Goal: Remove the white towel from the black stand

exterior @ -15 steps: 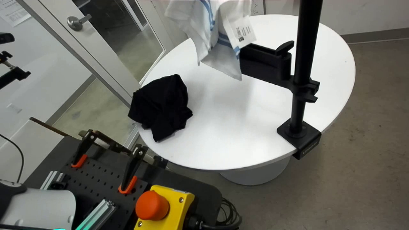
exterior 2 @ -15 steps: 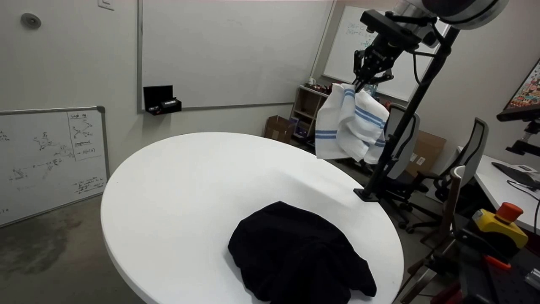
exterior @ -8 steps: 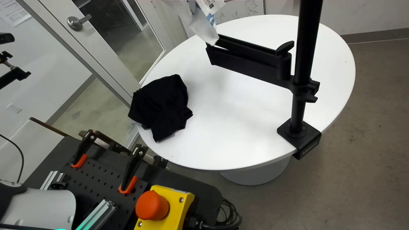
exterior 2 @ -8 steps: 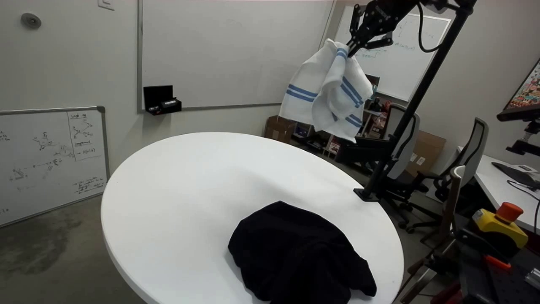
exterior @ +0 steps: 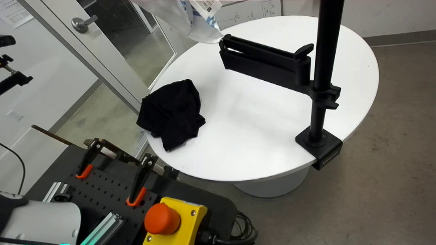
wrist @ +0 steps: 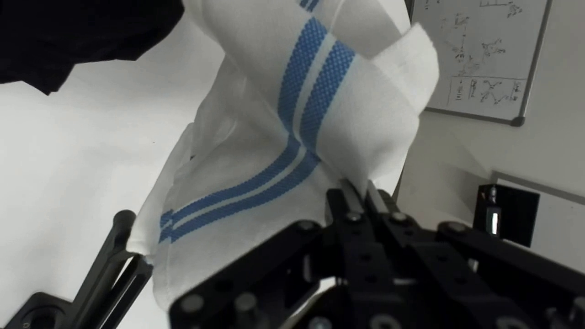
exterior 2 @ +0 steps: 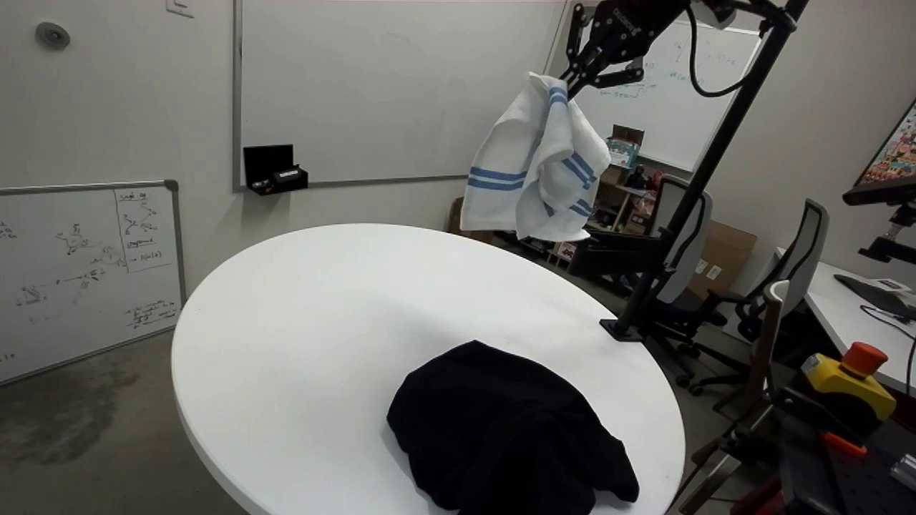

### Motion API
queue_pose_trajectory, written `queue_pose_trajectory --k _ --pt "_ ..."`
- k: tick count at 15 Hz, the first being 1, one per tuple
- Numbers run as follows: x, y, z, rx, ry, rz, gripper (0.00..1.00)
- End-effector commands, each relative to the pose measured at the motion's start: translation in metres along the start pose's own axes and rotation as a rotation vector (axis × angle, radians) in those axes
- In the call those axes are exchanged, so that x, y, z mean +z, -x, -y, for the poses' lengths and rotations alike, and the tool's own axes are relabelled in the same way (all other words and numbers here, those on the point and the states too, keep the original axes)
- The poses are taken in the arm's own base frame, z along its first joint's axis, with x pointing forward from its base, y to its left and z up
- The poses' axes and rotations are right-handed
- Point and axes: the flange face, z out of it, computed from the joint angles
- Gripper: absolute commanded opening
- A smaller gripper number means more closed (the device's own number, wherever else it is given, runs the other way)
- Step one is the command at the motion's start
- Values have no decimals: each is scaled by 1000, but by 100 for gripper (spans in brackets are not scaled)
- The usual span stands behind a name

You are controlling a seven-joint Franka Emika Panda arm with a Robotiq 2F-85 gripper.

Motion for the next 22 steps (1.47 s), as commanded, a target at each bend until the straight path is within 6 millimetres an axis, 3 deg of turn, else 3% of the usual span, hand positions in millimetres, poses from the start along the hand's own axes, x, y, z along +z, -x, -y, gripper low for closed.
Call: queue_pose_trajectory --k 1,13,22 --pt "26 6 7 -40 26 18 1" --pt "121 2 -13 -137 194 -20 1" --pt "175 6 -39 -229 322 -63 1"
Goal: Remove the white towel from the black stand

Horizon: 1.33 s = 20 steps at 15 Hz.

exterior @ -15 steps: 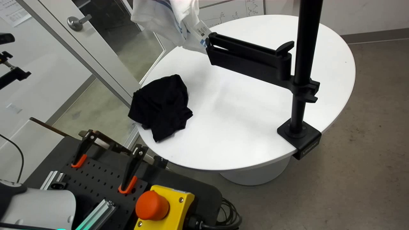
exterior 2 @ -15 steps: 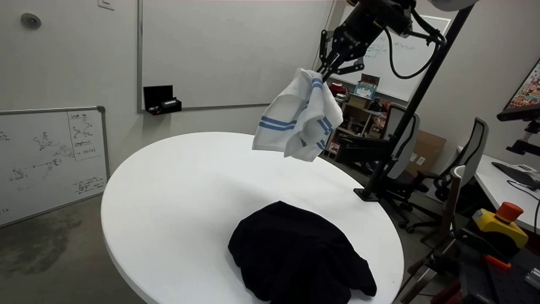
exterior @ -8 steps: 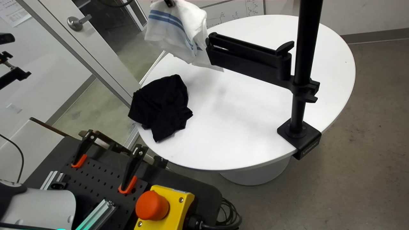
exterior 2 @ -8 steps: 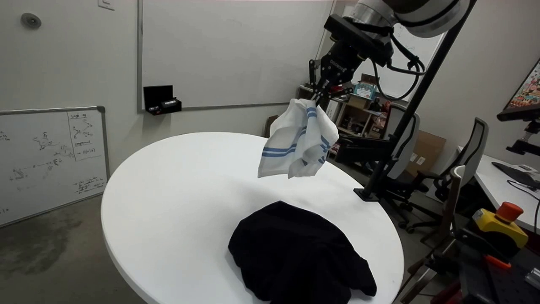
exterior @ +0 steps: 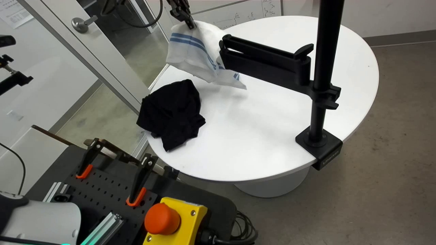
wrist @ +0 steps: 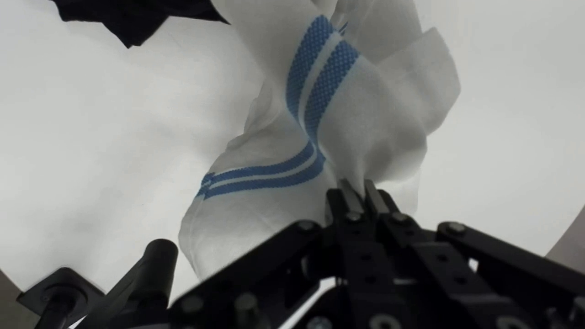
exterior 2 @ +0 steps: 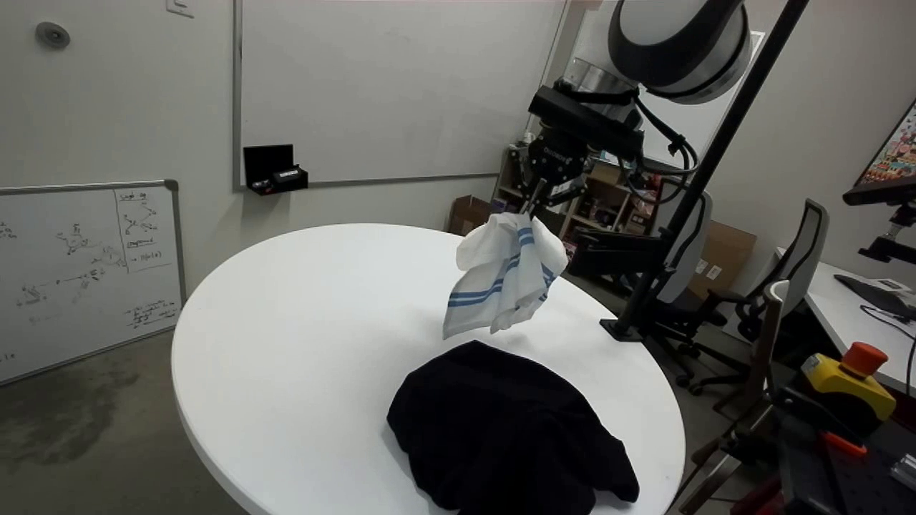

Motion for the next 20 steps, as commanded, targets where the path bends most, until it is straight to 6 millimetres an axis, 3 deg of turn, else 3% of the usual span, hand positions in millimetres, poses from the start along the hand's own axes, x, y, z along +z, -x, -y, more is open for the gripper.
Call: queue_pose_trajectory --k 1,2,4,9,13,16,17,20 --pt "15 2 6 -19 29 -41 1" --pt "19 4 5 -27 41 -42 16" --pt "25 7 3 -33 60 -49 37" --pt "31 8 0 -38 82 -58 73" --pt "15 9 3 -42 56 -43 99" --pt "-15 10 8 -57 -3 -35 100" --pt "9 6 5 -43 35 -42 100" --pt "-11 8 11 -46 2 -45 100"
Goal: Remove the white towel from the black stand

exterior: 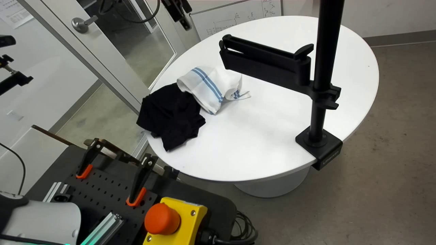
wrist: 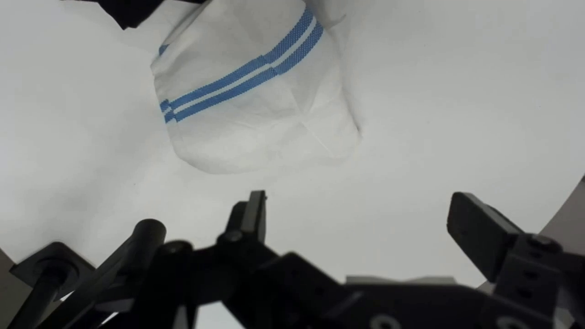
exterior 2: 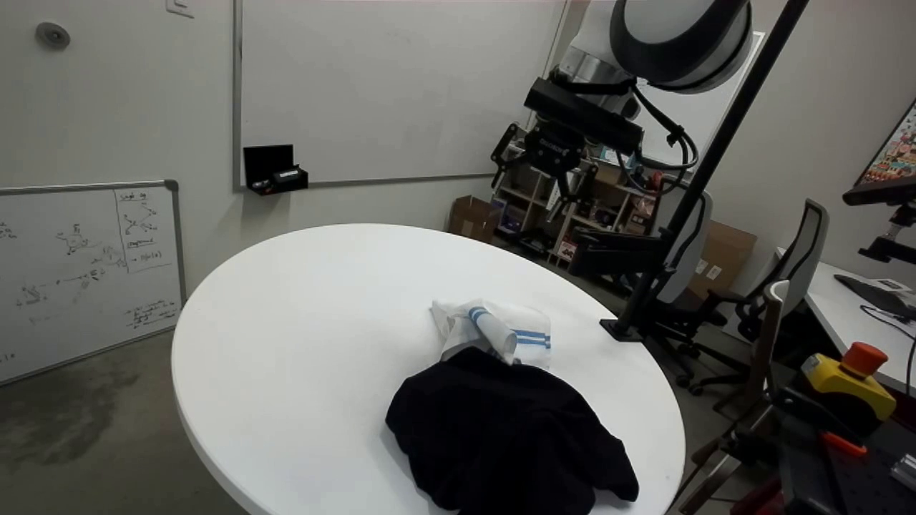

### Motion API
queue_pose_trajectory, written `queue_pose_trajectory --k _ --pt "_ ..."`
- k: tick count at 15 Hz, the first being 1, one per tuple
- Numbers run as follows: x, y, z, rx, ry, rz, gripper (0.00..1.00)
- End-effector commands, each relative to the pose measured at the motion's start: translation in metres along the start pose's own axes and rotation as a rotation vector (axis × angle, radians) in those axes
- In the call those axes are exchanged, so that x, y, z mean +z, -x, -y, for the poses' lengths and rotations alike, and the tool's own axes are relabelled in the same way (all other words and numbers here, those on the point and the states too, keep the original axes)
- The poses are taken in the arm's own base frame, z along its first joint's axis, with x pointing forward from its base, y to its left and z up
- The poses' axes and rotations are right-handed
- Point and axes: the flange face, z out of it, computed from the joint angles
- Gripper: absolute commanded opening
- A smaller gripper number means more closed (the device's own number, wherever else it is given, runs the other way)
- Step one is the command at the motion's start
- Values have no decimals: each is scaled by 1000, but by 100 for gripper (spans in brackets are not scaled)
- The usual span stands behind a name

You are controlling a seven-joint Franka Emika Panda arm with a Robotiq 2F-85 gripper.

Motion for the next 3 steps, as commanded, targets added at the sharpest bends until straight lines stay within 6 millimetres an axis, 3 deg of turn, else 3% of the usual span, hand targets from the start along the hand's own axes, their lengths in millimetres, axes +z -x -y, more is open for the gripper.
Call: queue_pose_trajectory --k 1,3 --pt "-1 -1 0 -1 -2 1 100" --pt "-1 0 -1 0 0 2 100"
